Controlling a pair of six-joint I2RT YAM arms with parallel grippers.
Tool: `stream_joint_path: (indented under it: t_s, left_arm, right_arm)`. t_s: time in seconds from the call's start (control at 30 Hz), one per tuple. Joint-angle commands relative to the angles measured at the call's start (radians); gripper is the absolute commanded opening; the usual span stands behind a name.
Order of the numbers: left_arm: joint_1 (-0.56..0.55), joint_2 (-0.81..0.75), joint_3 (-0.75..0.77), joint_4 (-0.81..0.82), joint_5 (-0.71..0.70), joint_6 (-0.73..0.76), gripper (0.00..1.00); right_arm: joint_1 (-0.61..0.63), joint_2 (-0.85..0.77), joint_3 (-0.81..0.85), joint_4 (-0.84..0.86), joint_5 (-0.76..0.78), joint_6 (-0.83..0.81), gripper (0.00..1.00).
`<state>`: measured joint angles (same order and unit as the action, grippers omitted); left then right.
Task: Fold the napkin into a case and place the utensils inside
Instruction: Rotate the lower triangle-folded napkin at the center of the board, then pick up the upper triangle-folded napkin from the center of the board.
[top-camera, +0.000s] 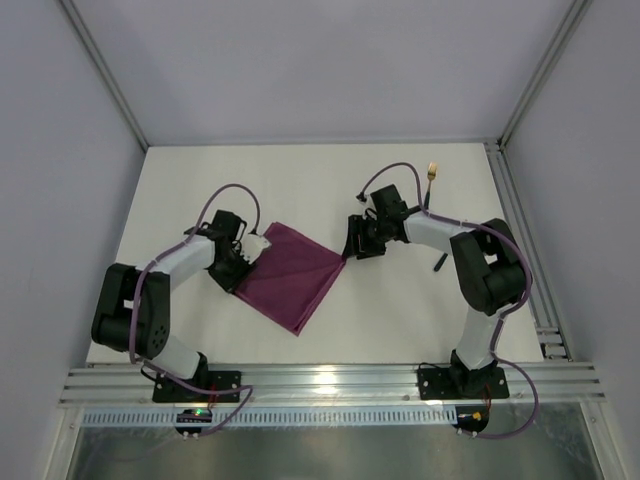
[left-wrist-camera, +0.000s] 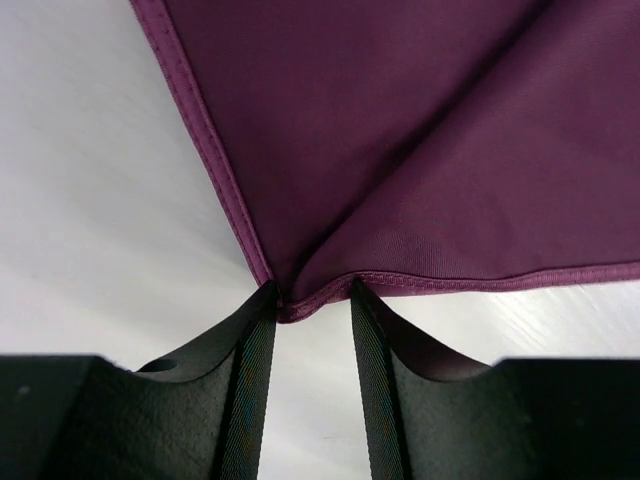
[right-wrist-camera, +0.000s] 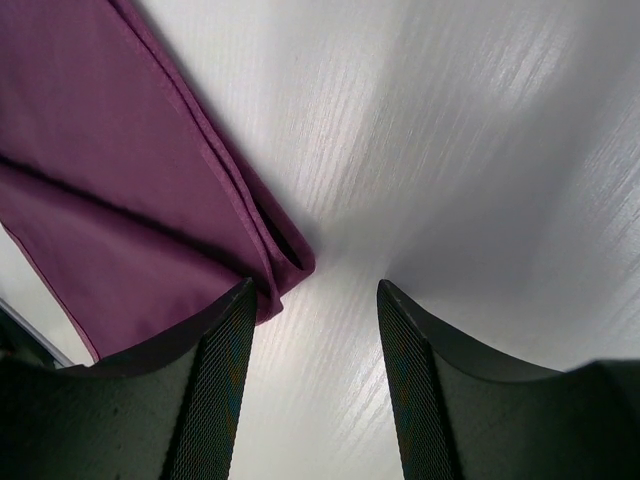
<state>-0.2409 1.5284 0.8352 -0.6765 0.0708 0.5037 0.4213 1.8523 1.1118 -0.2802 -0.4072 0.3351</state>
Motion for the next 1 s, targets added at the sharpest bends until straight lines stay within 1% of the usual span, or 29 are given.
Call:
stream_joint_path:
  t_s: [0.0, 0.13, 0.17, 0.3, 0.33, 0.4, 0.47, 0.5, 0.6, 0.63, 0.7, 0.73, 0.77, 0.8, 0.83, 0.9, 0.93, 0.97]
  left_arm:
    - [0.006, 0.088, 0.021, 0.172, -0.095, -0.01, 0.38]
    - [0.006, 0.15, 0.093, 0.235, -0.124, -0.014, 0.36]
    - [0.006, 0.16, 0.105, 0.273, -0.143, -0.007, 0.36]
    - [0.008, 0.263, 0.197, 0.365, -0.198, 0.03, 0.36]
    - [0.011, 0.283, 0.252, 0.374, -0.198, 0.042, 0.36]
    - [0.017, 0.331, 0.307, 0.359, -0.169, 0.058, 0.36]
    - [0.018, 0.337, 0.35, 0.345, -0.132, 0.074, 0.36]
    - [0.02, 0.317, 0.355, 0.315, -0.076, 0.099, 0.37]
    - [0.02, 0.245, 0.335, 0.243, 0.033, 0.14, 0.4]
    - [0.023, 0.18, 0.325, 0.174, 0.113, 0.154, 0.42]
    - [0.023, 0.113, 0.297, 0.083, 0.199, 0.192, 0.46]
    - [0.023, 0.084, 0.291, -0.022, 0.271, 0.228, 0.47]
    - [0.023, 0.032, 0.286, -0.072, 0.302, 0.242, 0.49]
    - [0.023, 0.013, 0.279, -0.119, 0.325, 0.252, 0.5]
    - [0.02, -0.003, 0.278, -0.205, 0.364, 0.263, 0.51]
    - [-0.004, -0.039, 0.256, -0.247, 0.371, 0.239, 0.52]
    - [-0.023, -0.053, 0.24, -0.241, 0.35, 0.204, 0.52]
    - [-0.073, -0.079, 0.219, -0.223, 0.318, 0.181, 0.53]
  right_arm:
    - [-0.003, -0.047, -0.009, 0.015, -0.008, -0.002, 0.56]
    - [-0.004, -0.082, -0.038, 0.027, -0.013, 0.008, 0.56]
    - [-0.004, -0.088, -0.047, 0.027, -0.015, 0.01, 0.56]
    - [-0.006, -0.123, -0.076, 0.044, -0.036, 0.044, 0.56]
    - [-0.006, -0.137, -0.09, 0.053, -0.044, 0.053, 0.56]
    - [-0.004, -0.152, -0.107, 0.067, -0.048, 0.07, 0.56]
    - [-0.004, -0.163, -0.13, 0.072, -0.047, 0.076, 0.56]
    - [-0.004, -0.171, -0.138, 0.07, -0.044, 0.076, 0.56]
    - [-0.004, -0.192, -0.15, 0.059, -0.036, 0.068, 0.56]
    - [-0.004, -0.196, -0.15, 0.056, -0.035, 0.065, 0.56]
    - [-0.006, -0.205, -0.145, 0.052, -0.03, 0.065, 0.56]
    - [-0.004, -0.205, -0.141, 0.044, -0.033, 0.064, 0.56]
    - [-0.004, -0.205, -0.132, 0.044, -0.033, 0.064, 0.56]
    - [-0.004, -0.203, -0.129, 0.041, -0.036, 0.065, 0.56]
    - [-0.004, -0.203, -0.127, 0.042, -0.036, 0.065, 0.55]
    - [-0.003, -0.206, -0.129, 0.045, -0.042, 0.071, 0.55]
    - [-0.004, -0.208, -0.129, 0.047, -0.045, 0.073, 0.55]
    - [-0.006, -0.208, -0.13, 0.046, -0.044, 0.071, 0.55]
